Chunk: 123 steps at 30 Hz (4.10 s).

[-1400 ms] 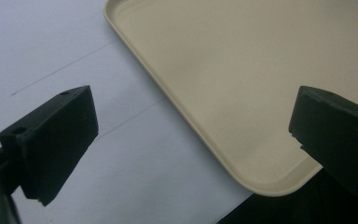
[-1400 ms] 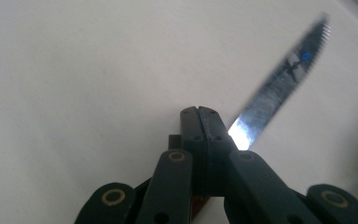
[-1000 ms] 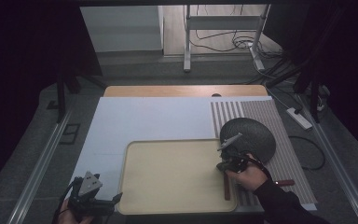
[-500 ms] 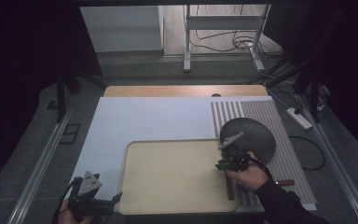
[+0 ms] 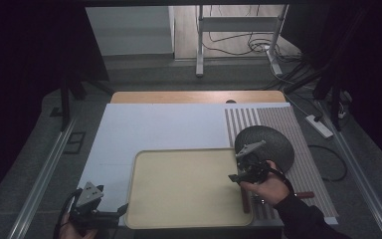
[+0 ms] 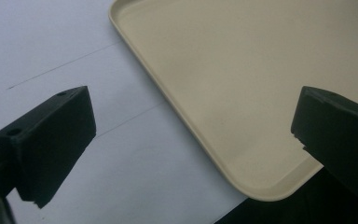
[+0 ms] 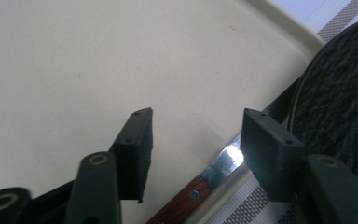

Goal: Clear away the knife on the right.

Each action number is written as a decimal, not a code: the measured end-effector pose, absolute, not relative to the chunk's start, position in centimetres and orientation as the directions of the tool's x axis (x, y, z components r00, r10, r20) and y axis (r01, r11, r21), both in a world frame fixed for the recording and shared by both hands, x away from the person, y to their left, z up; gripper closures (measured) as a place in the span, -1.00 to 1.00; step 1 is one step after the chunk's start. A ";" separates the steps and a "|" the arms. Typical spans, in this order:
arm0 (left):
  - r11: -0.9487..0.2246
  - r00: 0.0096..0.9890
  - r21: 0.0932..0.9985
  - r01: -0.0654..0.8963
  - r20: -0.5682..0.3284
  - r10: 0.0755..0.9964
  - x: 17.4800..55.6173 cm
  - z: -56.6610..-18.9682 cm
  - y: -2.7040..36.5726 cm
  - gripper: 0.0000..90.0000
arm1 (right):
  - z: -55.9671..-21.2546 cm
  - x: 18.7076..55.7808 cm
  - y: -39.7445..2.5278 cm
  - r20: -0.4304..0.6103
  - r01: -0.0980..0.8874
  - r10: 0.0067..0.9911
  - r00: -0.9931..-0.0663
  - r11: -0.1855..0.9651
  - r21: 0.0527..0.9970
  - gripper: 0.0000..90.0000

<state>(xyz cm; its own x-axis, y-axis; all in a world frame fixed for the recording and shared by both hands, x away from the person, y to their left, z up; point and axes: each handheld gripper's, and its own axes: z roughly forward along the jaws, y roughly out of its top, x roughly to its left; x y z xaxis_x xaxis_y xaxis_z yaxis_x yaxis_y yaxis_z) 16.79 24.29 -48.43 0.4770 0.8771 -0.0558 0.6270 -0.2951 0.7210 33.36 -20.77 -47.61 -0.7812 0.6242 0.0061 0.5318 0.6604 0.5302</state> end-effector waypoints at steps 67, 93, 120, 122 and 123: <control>-0.280 0.457 0.718 0.638 -0.060 0.887 16.7 -48.4 24.2 -0.99 | -45.8 28.5 -28.9 0.052 0.609 0.753 -0.656 0.488 0.625 -0.70; -0.281 0.458 0.717 0.638 -0.060 0.887 16.7 -48.4 24.2 -0.99 | -45.8 26.2 -34.4 0.149 0.662 0.817 -0.558 0.329 0.673 -0.82; -0.268 0.457 0.726 0.633 -0.071 0.887 16.6 -48.4 24.4 -0.99 | -46.0 24.8 -37.4 0.181 0.668 0.852 -0.491 0.235 0.706 -0.83; -0.263 0.456 0.730 0.631 -0.074 0.887 16.6 -48.4 24.4 -0.99 | -46.1 24.7 -37.5 0.181 0.666 0.853 -0.490 0.232 0.709 -0.82; -0.263 0.456 0.730 0.631 -0.074 0.887 16.6 -48.4 24.4 -1.00 | -46.1 24.7 -37.5 0.181 0.666 0.853 -0.490 0.232 0.709 -0.82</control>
